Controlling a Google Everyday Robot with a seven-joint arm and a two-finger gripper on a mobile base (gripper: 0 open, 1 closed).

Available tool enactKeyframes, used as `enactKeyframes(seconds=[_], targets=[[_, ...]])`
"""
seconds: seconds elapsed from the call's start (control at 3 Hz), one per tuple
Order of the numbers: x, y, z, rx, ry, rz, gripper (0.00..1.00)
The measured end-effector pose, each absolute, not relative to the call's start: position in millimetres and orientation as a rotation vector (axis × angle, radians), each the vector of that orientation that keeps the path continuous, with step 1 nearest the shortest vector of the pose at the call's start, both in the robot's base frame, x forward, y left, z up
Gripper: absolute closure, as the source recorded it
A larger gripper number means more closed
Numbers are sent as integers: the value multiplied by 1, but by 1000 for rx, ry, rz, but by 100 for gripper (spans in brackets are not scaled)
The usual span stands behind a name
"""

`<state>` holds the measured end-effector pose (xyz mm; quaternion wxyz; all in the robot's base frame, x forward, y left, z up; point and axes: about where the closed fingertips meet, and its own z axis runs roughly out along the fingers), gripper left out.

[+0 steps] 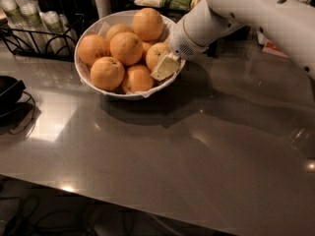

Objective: Pick orange from white bowl

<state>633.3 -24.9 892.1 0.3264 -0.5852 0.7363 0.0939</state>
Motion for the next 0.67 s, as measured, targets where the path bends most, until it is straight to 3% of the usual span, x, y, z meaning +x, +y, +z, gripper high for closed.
enactKeyframes(seconds=[0.33, 0.67], targets=[[633, -25, 895, -1533, 1930, 246, 58], [633, -25, 895, -1533, 1929, 246, 82]])
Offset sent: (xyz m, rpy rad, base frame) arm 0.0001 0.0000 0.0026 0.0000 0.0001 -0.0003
